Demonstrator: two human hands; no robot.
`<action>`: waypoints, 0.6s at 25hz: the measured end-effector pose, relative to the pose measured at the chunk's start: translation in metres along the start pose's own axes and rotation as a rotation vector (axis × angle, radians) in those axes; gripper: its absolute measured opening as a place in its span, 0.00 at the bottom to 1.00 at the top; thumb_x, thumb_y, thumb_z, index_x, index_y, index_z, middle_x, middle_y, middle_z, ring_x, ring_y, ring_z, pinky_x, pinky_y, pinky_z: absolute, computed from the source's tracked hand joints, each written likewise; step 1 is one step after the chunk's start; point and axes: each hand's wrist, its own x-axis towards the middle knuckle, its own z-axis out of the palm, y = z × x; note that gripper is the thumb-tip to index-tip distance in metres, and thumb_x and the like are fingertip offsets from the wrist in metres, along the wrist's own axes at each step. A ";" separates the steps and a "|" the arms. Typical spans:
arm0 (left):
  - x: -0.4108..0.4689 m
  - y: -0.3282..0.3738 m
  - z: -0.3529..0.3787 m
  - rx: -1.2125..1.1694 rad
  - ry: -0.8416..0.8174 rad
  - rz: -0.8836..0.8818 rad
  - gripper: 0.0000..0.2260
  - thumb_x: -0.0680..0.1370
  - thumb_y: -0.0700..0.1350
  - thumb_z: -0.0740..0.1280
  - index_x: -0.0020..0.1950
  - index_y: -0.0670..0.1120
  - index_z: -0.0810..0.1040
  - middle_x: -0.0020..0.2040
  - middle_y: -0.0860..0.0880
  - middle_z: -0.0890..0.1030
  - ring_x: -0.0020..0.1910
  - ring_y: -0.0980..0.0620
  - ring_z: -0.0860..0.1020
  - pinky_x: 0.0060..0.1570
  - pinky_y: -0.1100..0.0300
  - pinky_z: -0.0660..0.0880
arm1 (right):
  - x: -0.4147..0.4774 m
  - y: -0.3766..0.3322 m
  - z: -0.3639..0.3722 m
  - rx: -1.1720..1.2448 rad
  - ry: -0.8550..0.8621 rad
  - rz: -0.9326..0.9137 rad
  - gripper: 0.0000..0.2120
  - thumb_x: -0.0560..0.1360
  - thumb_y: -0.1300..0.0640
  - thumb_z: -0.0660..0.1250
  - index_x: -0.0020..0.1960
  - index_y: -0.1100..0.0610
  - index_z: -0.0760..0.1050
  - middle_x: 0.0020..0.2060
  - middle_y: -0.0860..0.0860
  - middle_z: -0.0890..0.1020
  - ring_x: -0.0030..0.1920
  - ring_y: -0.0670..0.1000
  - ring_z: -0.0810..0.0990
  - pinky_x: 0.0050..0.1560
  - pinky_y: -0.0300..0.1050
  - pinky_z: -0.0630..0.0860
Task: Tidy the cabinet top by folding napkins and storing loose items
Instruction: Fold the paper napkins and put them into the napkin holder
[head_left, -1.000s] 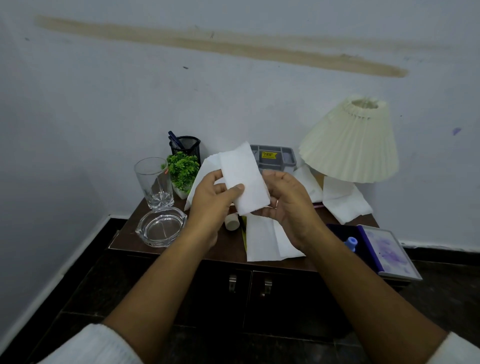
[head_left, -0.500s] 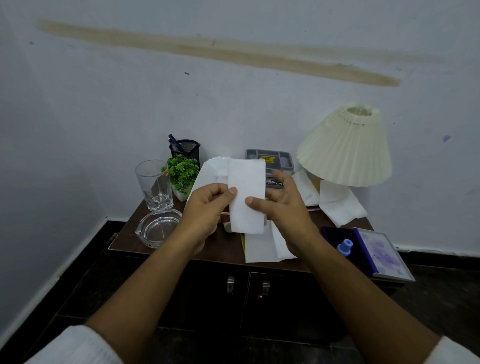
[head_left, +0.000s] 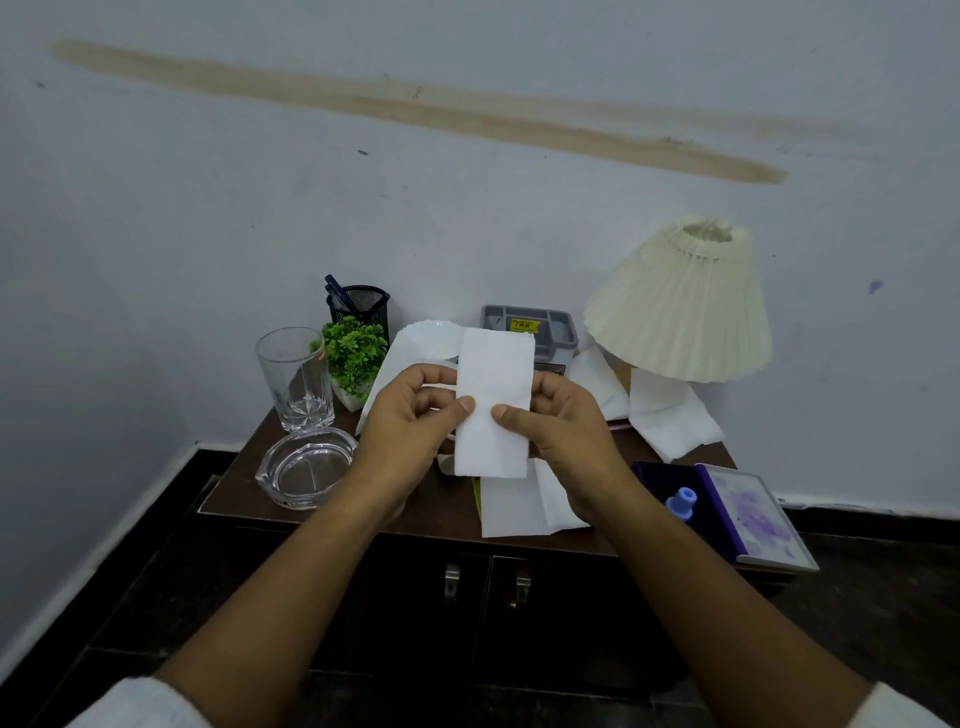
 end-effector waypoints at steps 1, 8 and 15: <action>0.001 -0.002 -0.001 0.011 0.009 0.009 0.10 0.77 0.38 0.72 0.56 0.48 0.77 0.38 0.48 0.84 0.41 0.49 0.83 0.42 0.51 0.81 | 0.001 0.001 0.001 -0.008 0.006 0.000 0.13 0.76 0.62 0.72 0.60 0.56 0.78 0.52 0.48 0.87 0.50 0.47 0.87 0.43 0.39 0.83; 0.007 -0.003 0.000 0.072 -0.053 0.067 0.12 0.79 0.33 0.66 0.50 0.49 0.82 0.49 0.49 0.84 0.42 0.54 0.81 0.37 0.65 0.77 | 0.007 0.003 0.000 -0.051 0.075 -0.028 0.06 0.77 0.61 0.72 0.54 0.58 0.78 0.46 0.50 0.87 0.47 0.49 0.87 0.41 0.43 0.84; 0.042 0.011 -0.002 -0.137 0.090 -0.050 0.11 0.81 0.40 0.66 0.62 0.48 0.82 0.59 0.53 0.83 0.59 0.53 0.81 0.59 0.55 0.78 | 0.032 0.009 -0.023 -0.287 0.170 -0.039 0.15 0.81 0.57 0.67 0.66 0.51 0.72 0.54 0.42 0.78 0.52 0.41 0.77 0.45 0.31 0.75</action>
